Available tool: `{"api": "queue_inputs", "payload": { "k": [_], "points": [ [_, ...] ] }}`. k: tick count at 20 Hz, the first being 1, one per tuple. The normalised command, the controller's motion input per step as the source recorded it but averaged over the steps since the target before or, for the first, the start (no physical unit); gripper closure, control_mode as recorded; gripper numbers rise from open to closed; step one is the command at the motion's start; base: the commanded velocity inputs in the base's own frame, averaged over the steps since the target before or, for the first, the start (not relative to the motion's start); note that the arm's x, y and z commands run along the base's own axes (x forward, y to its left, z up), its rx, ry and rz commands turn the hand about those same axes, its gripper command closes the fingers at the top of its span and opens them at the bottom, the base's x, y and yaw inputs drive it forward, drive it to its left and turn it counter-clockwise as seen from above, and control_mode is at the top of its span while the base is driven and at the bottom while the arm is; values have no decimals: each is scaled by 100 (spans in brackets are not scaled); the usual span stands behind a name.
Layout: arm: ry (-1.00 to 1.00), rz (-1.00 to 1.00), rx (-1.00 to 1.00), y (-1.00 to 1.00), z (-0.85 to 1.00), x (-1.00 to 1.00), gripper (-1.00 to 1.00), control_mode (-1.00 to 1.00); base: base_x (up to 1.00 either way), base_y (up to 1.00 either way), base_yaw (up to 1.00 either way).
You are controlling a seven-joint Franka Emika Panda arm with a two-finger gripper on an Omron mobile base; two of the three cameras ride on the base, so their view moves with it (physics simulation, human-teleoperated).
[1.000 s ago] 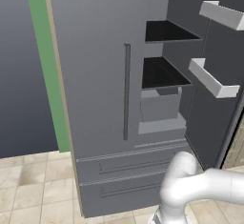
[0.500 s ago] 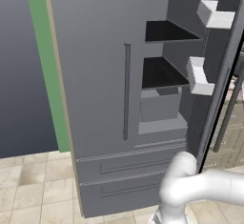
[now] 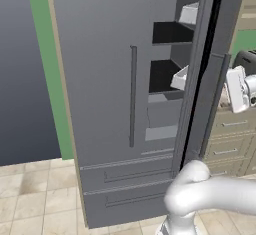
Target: Place the fish on the counter behind the older fish on the same shelf of the fridge to maintain FIFO order. Close the fridge door when finished.
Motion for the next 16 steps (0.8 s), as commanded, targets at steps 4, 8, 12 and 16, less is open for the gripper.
{"api": "queue_inputs", "payload": {
  "k": [4, 8, 12, 16],
  "points": [
    [2, 2, -6, 97, 1, 27, -100, -100, 0, 0, 0],
    [2, 0, -6, 62, 19, 38, -100, -100, 0, 0, 0],
    [6, -3, -9, 39, 23, 46, -100, -100, 0, 0, 0],
    [3, -15, -9, 31, 6, 51, -100, -100, 0, 0, 0]
  ]
}}
